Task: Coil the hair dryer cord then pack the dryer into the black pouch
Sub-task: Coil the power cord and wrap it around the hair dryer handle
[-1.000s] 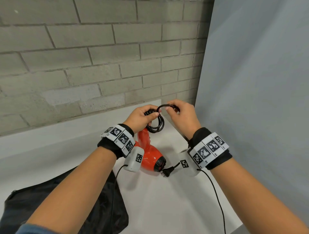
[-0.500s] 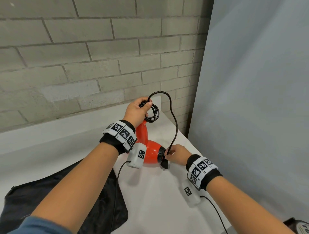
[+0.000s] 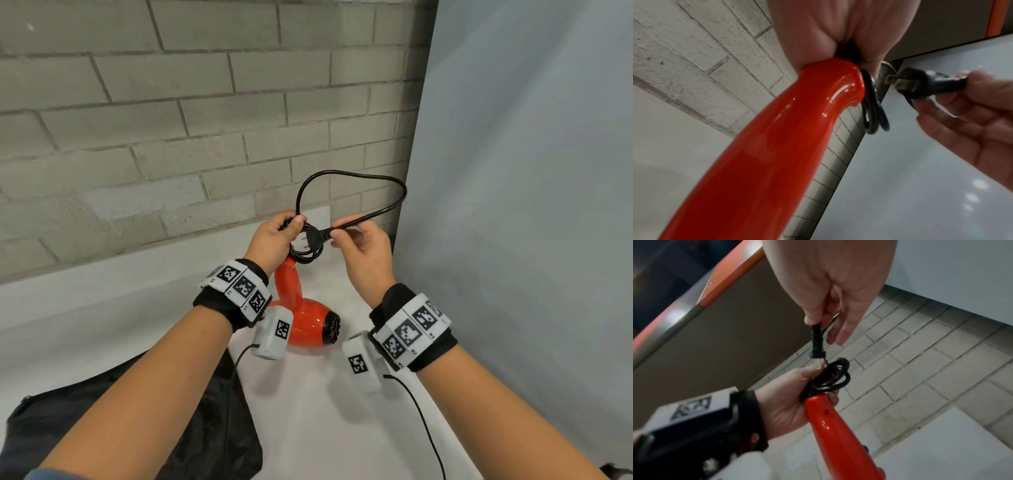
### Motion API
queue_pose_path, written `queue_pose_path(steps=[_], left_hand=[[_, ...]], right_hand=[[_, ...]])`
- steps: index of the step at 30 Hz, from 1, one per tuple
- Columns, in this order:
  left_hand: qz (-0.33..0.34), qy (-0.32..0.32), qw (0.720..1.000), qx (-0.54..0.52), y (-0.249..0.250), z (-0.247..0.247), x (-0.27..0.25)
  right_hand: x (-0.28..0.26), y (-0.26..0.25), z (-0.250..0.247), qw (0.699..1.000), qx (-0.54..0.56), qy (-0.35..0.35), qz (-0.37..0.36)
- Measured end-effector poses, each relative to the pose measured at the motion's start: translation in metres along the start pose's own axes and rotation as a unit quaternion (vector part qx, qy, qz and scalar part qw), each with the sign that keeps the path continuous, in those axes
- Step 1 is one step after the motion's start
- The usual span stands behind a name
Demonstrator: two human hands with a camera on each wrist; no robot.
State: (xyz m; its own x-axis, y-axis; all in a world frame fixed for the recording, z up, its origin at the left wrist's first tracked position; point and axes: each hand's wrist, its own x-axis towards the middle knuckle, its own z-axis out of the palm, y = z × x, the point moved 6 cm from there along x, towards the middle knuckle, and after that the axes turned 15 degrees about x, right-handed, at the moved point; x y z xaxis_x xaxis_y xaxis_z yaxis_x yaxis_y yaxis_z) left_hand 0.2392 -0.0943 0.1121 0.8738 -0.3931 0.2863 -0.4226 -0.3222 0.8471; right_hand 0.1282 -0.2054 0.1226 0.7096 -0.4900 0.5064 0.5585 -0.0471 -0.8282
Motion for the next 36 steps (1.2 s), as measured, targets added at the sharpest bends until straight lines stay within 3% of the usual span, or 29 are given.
queue_pose_path(steps=[7, 14, 19, 23, 25, 29, 33, 36], left_hand=[[-0.015, -0.021, 0.999, -0.029, -0.005, -0.001, -0.002], [-0.018, -0.016, 0.999, -0.049, -0.007, -0.003, 0.000], [-0.025, -0.009, 0.999, -0.047, -0.009, -0.003, 0.002], [-0.021, -0.010, 0.999, -0.043, -0.006, -0.002, 0.002], [-0.016, -0.018, 0.999, -0.034, -0.006, 0.000, 0.002], [-0.010, -0.063, 0.997, -0.042, -0.003, 0.009, -0.004], [0.009, -0.075, 0.996, -0.045, 0.003, 0.012, -0.008], [0.027, -0.102, 0.992, -0.073, 0.007, 0.014, -0.010]], right_hand=[[0.000, 0.012, 0.012, 0.992, -0.118, 0.017, -0.041], [-0.008, 0.007, 0.023, 0.958, -0.252, -0.064, -0.124], [-0.004, 0.001, 0.025, 0.944, -0.308, -0.071, -0.093], [-0.011, -0.011, 0.043, 0.888, -0.405, -0.155, -0.154], [-0.010, -0.007, 0.046, 0.879, -0.426, -0.172, -0.131], [-0.003, 0.010, 0.041, 0.883, -0.443, -0.147, -0.056], [0.005, 0.020, 0.027, 0.960, -0.277, -0.027, -0.013], [0.013, 0.036, 0.030, 0.970, -0.197, -0.112, 0.084]])
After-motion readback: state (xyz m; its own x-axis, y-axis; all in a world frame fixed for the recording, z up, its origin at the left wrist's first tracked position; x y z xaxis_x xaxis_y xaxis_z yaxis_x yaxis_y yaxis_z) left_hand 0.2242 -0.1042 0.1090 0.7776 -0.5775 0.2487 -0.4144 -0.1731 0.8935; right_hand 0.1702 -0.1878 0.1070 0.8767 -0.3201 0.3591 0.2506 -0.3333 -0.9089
